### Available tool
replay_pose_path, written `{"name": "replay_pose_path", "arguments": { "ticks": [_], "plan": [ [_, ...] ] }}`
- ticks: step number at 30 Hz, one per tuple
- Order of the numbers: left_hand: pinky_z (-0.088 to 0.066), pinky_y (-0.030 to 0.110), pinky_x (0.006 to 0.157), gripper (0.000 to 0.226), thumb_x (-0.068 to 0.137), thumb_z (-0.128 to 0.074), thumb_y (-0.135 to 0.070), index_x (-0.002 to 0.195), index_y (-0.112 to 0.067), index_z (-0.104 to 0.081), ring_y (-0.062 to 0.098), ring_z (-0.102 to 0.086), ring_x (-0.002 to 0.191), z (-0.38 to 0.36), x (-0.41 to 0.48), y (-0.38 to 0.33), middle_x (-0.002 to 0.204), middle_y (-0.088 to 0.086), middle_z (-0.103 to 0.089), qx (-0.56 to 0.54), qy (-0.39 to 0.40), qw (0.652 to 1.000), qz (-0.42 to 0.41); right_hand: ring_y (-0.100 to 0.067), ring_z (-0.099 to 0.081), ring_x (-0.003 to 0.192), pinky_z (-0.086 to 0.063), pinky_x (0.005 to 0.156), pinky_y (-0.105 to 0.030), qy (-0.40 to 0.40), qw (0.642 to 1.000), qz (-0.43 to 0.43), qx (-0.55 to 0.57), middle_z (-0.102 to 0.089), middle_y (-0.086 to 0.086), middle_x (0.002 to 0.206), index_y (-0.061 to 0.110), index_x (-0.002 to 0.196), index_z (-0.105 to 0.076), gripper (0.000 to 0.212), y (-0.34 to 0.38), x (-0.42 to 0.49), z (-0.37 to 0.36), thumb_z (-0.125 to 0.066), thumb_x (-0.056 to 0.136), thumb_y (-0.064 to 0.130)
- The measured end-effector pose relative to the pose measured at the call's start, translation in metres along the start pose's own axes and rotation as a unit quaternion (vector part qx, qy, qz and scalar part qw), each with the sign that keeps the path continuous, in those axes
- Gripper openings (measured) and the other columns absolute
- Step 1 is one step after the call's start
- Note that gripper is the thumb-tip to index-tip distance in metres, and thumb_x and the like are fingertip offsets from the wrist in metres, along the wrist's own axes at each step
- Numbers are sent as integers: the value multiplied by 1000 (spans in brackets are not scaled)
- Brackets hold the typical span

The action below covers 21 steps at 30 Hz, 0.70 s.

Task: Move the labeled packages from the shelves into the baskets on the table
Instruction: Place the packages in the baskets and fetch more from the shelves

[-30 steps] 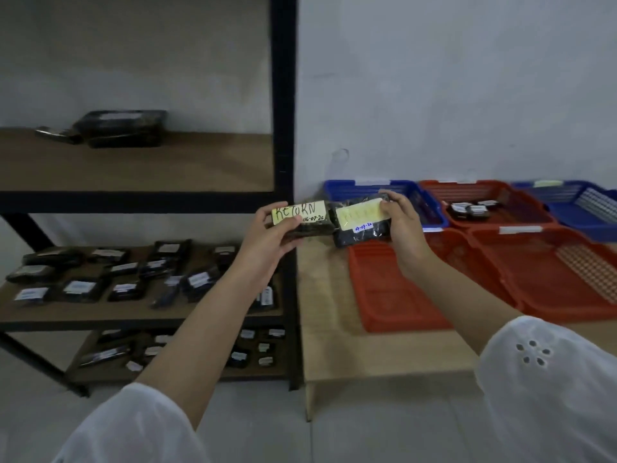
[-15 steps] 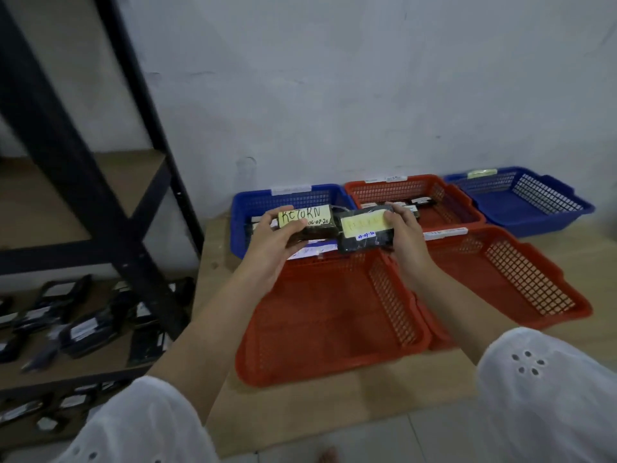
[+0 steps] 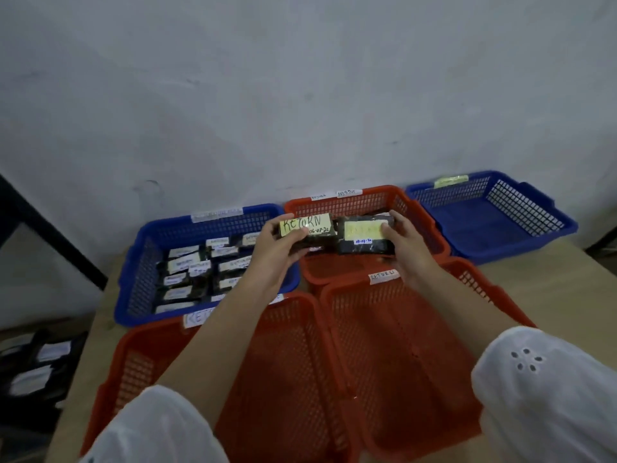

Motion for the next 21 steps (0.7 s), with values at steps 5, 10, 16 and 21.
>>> {"name": "replay_pose_path", "arguments": {
  "ticks": [5, 10, 16, 21],
  "plan": [
    [-59, 25, 71, 24, 87, -60, 1, 102, -18, -55, 19, -61, 99, -5, 27, 16, 111, 11, -58, -51, -74, 996, -10, -24, -65, 93, -57, 71, -37, 73, 991, -104, -44, -57, -12, 121, 25, 139, -39, 54, -33, 63, -3, -57, 92, 5],
    [-58, 23, 70, 25, 88, -60, 0, 104, -19, -55, 19, -61, 101, 12, 39, 34, 113, 10, -58, -64, -142, 988, -12, -27, -58, 97, -53, 67, -35, 136, 961, -176, -161, -50, -17, 127, 20, 135, -38, 55, -78, 102, -37, -57, 89, -3],
    [-58, 26, 75, 32, 88, -60, -2, 115, -17, -52, 23, -60, 110, 22, 49, 49, 124, 16, -55, -57, -169, 984, 4, -30, -51, 117, -48, 94, -35, 165, 944, -173, -229, -51, -19, 129, 10, 138, -36, 58, -119, 121, -67, -57, 87, -8],
    [-58, 26, 77, 28, 87, -62, -2, 109, -18, -54, 24, -60, 110, 19, 56, 54, 121, 15, -57, -41, -172, 984, 18, -31, -55, 111, -50, 92, -37, 145, 921, -89, -351, -54, -18, 126, 10, 133, -42, 55, -118, 136, -67, -66, 85, 2]
  ]
}}
Point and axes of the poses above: each hand's wrist, its own x-axis towards the middle knuckle, its own z-axis out of the back of the hand, y = z × x, the point moved 10 cm from there along x, towards the middle knuckle
